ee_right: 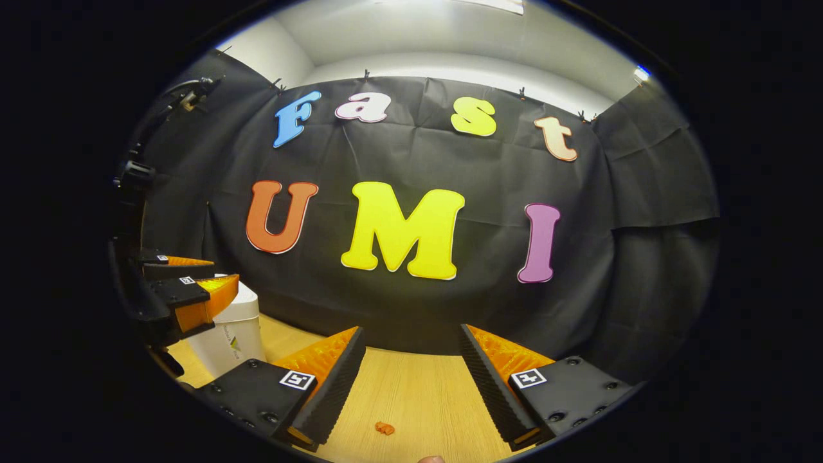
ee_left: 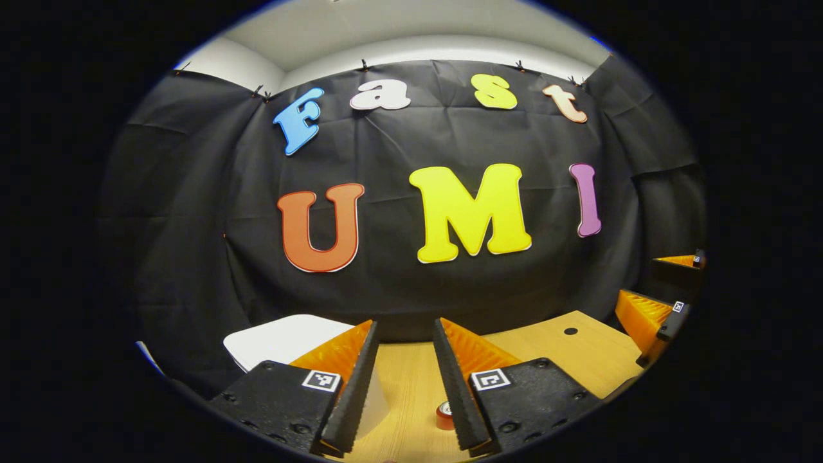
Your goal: Press the lid of the desktop garbage bin to open it, pick up the crumpled paper on the desktop and throw it into the bin, then pick up the pop can on the desktop and drop it into the bin, and finally close the garbage bin lid.
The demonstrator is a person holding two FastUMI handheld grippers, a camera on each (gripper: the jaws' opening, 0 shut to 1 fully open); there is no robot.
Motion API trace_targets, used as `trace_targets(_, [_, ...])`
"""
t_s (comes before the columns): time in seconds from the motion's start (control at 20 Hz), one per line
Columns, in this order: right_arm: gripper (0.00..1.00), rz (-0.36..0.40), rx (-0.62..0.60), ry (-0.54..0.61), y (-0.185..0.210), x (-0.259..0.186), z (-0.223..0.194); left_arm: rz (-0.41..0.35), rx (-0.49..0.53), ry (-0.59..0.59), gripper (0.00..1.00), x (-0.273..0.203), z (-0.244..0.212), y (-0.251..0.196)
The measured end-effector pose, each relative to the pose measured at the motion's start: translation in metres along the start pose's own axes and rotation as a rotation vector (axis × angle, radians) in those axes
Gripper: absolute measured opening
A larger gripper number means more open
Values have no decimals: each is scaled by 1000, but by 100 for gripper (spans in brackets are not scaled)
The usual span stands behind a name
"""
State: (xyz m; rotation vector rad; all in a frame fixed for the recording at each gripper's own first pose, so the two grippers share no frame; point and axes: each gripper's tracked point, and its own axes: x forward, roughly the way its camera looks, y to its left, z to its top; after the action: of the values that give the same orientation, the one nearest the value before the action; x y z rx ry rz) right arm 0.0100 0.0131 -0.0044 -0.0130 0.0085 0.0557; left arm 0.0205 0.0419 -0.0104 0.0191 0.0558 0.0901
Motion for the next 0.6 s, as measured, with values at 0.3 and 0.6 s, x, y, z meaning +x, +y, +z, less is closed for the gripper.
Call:
trace_targets(0.3, [94, 77, 12, -20, 21, -1, 9, 107, -37, 6, 22, 21, 9, 52])
trace_targets(0.6, [94, 71, 45, -12, 27, -7, 10, 119, -119, 185, 7, 60, -29, 93])
